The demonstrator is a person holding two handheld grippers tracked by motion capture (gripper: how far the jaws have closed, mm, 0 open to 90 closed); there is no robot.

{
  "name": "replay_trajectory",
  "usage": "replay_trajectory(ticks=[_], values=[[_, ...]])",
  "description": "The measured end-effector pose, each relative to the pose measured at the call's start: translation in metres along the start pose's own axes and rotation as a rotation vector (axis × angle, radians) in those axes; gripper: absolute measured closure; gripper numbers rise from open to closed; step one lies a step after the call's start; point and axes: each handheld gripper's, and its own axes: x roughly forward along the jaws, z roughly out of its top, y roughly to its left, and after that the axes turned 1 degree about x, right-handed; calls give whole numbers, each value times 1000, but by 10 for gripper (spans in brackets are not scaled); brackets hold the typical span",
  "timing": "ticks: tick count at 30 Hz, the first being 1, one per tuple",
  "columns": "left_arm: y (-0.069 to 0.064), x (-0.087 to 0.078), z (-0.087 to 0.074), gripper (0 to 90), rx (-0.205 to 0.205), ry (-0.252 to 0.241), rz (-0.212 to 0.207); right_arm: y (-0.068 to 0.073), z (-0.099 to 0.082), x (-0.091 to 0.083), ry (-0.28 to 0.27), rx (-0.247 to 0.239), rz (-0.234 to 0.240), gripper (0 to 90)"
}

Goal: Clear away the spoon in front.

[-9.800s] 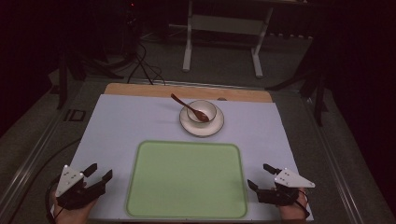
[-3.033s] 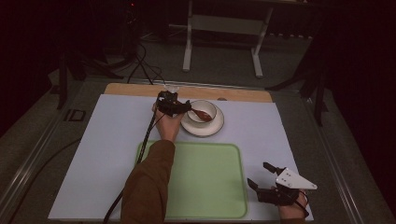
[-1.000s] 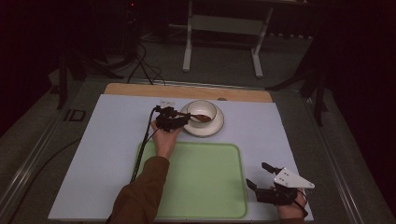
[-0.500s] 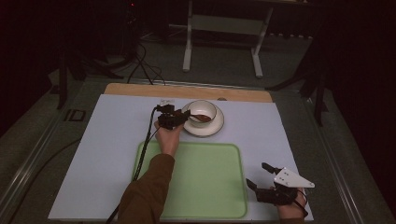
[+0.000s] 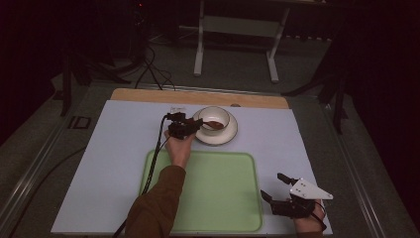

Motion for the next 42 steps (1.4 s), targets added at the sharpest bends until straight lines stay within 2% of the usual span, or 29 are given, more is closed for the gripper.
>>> replay_trajectory(ticks=[7,19,23,28,36,42], values=[[3,-2,1,655,-17,-5,-11,0,0,0,0,-1,0,160],[2,-8,5,779,-7,-32,-54,0,0,1,1,-2,1,160],[0,-12,8,830,-1,-57,-69,0,0,1,1,-4,2,160],[1,-20,13,837,-1,-85,-73,0,0,0,1,-4,1,160],[0,-36,21,838,34,-117,-85,0,0,0,-3,-2,0,160],[-2,-48,26,838,76,-119,-83,0,0,0,-5,-2,-1,160]])
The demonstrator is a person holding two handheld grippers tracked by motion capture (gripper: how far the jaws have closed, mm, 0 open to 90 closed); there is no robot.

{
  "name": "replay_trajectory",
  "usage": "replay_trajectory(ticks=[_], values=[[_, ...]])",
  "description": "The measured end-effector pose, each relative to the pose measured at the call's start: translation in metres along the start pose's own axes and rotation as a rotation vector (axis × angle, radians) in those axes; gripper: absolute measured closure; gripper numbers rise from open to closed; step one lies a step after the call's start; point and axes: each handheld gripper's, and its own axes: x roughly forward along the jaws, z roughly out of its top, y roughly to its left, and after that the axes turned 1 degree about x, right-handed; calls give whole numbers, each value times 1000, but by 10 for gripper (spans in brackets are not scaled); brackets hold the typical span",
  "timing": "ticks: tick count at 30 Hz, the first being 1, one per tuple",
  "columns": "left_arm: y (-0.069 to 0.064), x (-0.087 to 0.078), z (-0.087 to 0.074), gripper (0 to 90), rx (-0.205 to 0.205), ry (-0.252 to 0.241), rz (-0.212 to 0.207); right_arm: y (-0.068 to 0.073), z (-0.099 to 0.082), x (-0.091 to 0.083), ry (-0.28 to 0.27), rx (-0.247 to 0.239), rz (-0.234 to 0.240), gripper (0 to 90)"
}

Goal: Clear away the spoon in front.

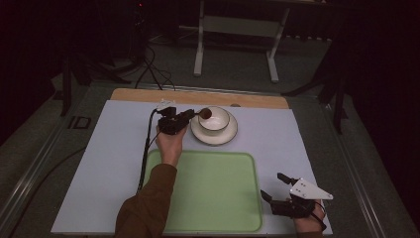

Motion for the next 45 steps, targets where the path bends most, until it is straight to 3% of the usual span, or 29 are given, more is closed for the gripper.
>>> replay_trajectory(ticks=[13,22,38,45], values=[[-5,-28,12,838,80,-12,-5,0,0,0,-4,-2,-4,160],[-7,-47,15,838,142,10,1,0,0,0,-3,-4,-4,160],[-2,-87,15,837,211,34,3,1,0,0,0,-12,-3,160],[2,-103,11,837,220,39,6,1,0,1,2,-12,-3,161]])
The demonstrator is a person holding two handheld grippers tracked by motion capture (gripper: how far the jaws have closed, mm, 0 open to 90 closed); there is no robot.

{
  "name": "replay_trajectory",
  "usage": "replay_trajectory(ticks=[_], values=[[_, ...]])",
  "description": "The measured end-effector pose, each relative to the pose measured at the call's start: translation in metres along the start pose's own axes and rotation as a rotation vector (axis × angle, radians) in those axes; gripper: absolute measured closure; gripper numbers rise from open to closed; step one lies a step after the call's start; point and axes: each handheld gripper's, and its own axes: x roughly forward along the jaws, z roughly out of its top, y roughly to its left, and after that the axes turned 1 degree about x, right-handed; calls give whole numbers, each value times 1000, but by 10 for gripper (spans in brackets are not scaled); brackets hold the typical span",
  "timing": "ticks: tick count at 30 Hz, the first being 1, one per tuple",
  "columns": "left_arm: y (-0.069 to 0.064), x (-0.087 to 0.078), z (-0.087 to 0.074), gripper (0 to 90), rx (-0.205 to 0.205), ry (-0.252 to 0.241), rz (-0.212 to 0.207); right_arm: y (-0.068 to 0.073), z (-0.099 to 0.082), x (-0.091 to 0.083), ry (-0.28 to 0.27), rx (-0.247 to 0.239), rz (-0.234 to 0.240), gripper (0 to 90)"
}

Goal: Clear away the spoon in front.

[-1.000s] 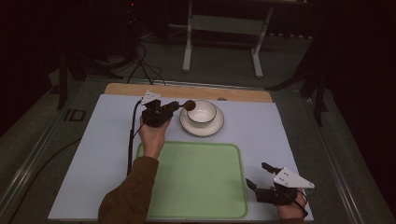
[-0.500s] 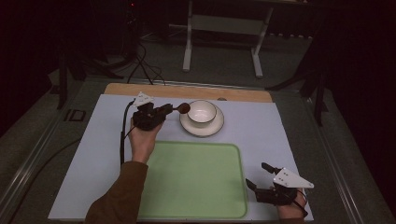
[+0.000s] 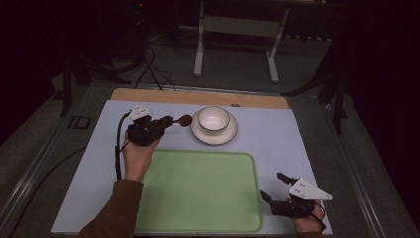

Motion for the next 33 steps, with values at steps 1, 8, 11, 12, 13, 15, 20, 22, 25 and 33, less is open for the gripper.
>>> replay_trajectory(ticks=[1,8,11,12,13,15,20,22,25,33], values=[[0,-2,-1,837,4,0,1,0,0,0,1,0,0,160],[-1,-17,-3,837,23,12,-6,0,0,0,1,-1,0,161],[-2,-22,-4,837,35,22,-8,0,0,0,1,0,0,161],[-3,-24,-4,837,39,25,-9,0,0,0,1,0,0,160],[-3,-26,-4,837,43,26,-9,0,0,0,1,0,0,161],[-4,-30,-5,837,45,29,-12,0,0,1,1,-1,0,160],[-8,-38,-6,837,72,49,-13,0,0,1,1,-2,1,161],[-9,-41,-6,836,81,53,-18,0,0,1,1,-2,1,160],[-11,-46,-7,836,94,56,-17,0,0,1,1,-2,1,161],[-15,-60,-12,837,116,75,-14,0,0,2,2,-4,2,160]])
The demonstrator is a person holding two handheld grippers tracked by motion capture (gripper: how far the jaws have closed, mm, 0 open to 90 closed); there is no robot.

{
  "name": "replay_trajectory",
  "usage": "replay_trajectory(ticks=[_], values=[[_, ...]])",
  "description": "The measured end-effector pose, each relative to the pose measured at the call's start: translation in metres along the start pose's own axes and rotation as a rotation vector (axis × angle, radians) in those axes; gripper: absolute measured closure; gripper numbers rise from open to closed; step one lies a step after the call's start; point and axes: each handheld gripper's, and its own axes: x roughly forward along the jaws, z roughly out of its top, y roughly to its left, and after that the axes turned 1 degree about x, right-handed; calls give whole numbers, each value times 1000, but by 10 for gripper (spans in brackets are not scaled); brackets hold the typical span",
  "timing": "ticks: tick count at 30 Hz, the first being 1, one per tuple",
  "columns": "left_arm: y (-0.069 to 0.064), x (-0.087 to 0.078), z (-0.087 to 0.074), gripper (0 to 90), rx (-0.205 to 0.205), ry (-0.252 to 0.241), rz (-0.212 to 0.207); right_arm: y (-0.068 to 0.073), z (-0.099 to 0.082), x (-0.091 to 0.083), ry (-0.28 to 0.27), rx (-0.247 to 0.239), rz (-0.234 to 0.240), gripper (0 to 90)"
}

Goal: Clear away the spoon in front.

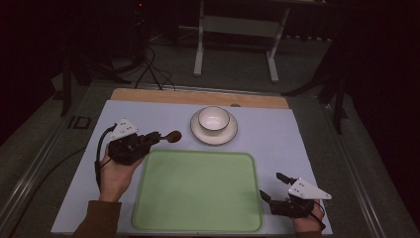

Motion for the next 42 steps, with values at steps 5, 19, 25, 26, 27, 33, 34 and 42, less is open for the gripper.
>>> replay_trajectory(ticks=[5,19,25,26,27,33,34,42], values=[[-4,-9,-5,836,8,7,-10,0,0,0,0,0,0,161],[-19,-32,-21,835,43,55,-22,0,0,1,2,-3,1,161],[-28,-39,-35,831,46,89,-36,0,0,1,-1,-3,0,160],[-30,-41,-37,831,47,96,-38,0,0,1,-1,-3,1,161],[-31,-43,-40,830,45,102,-37,0,0,1,0,-3,0,160],[-38,-50,-51,829,43,124,-43,1,1,2,1,-7,0,161],[-39,-51,-51,828,43,123,-42,1,1,2,2,-7,0,161],[-43,-45,-51,824,45,123,-54,1,1,2,3,-8,1,160]])
